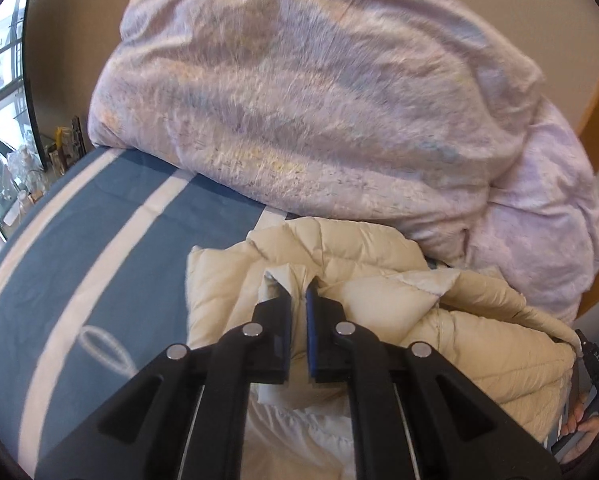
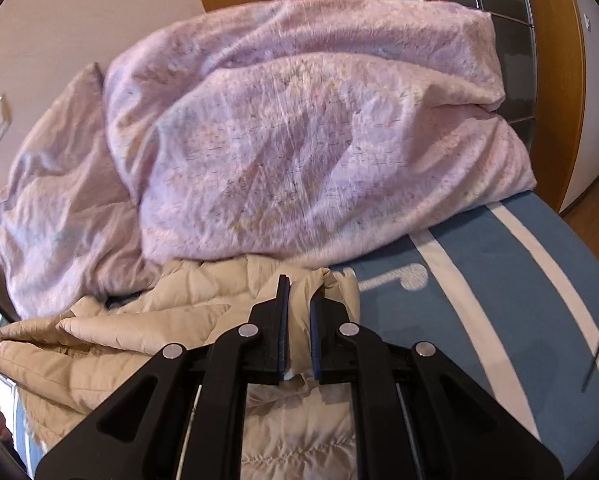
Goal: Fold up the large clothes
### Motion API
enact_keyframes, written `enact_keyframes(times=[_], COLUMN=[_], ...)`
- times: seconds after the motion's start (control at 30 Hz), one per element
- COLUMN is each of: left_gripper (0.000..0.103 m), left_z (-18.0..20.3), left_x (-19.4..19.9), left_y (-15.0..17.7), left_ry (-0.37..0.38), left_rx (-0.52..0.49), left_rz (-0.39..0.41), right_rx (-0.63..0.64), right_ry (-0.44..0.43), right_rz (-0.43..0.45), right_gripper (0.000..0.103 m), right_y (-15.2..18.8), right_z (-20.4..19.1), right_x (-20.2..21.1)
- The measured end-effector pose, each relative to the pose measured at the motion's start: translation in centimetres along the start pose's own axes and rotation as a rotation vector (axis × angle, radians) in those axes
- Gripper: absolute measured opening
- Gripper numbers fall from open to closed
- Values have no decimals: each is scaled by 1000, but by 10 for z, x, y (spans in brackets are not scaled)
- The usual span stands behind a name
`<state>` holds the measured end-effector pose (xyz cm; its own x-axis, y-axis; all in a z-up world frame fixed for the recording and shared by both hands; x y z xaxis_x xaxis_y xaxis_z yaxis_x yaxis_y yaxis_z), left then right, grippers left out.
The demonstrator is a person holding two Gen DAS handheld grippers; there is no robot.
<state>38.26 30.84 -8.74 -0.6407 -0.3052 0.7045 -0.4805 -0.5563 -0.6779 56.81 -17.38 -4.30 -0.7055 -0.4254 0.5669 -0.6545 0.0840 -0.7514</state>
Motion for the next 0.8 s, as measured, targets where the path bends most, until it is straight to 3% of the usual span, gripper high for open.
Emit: enact_keyframes(times=[0.07, 0.17, 0.2, 0.23, 0.27, 0.33, 0.47, 0.63, 0.8], left_gripper=[8, 10, 16, 31, 41, 77, 80, 81, 81], left_z=[3, 7, 8, 9, 7, 4, 3, 22, 47], left_x=[-17, -39, -44, -46, -44, -31, -5, 3, -17], left_y=[-3, -9, -11, -13, -16, -22, -21, -3, 6], left_ry=[-6, 1, 13, 21, 30, 38, 31, 22, -111], left_rx=[3, 22, 31, 38, 54, 61, 14, -75, -222], left_rz=[-2, -6, -12, -13, 1, 56, 122, 131, 153], right_rx=[0, -28, -42, -64, -78, -72, 32, 216, 288], right_ry=[18, 8, 0, -17, -25, -39, -62, 12, 112], right_rz=[1, -5, 0, 20, 62, 154, 160, 50, -11], right_gripper=[13, 39, 55, 73, 79, 81, 78, 55, 54], right_y=[-3, -6, -8, -11, -16, -25, -19, 7, 17], right_z=[0, 2, 3, 4, 6, 7, -5, -29, -38], right_x=[-16, -32, -33, -30, -21, 0, 21, -1, -31])
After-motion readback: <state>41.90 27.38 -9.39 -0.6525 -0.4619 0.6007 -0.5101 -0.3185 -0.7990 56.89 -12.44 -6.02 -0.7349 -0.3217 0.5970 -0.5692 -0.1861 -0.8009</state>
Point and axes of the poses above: each gripper's, at about its wrist camera, not at the fingertips, and x roughly against the way its jaws point, z to its right, y to its underside, the point moved 9 cm from there along -x, roughly the way its jaws point, and after that the axes turned 5 degrees about -y, right-handed, at the moved point
